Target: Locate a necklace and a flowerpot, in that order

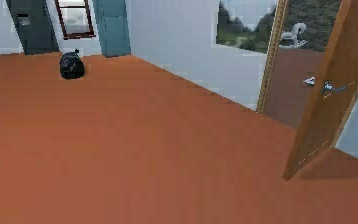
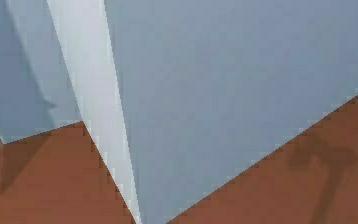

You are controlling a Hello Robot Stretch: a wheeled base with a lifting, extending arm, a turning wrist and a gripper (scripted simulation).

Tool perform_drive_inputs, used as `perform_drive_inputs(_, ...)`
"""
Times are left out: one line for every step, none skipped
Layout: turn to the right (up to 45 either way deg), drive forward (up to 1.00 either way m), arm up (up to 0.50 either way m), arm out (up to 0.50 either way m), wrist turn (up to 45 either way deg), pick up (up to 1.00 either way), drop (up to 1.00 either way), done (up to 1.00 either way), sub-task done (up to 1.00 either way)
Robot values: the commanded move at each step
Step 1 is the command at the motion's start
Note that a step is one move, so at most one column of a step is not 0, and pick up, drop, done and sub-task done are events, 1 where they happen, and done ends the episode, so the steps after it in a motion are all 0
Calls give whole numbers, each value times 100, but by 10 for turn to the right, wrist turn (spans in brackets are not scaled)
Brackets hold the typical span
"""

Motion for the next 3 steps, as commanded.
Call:
perform_drive_inputs(120,0,0,0,0,0,0,0,0)
perform_drive_inputs(0,100,0,0,0,0,0,0,0)
perform_drive_inputs(60,0,0,0,0,0,0,0,0)
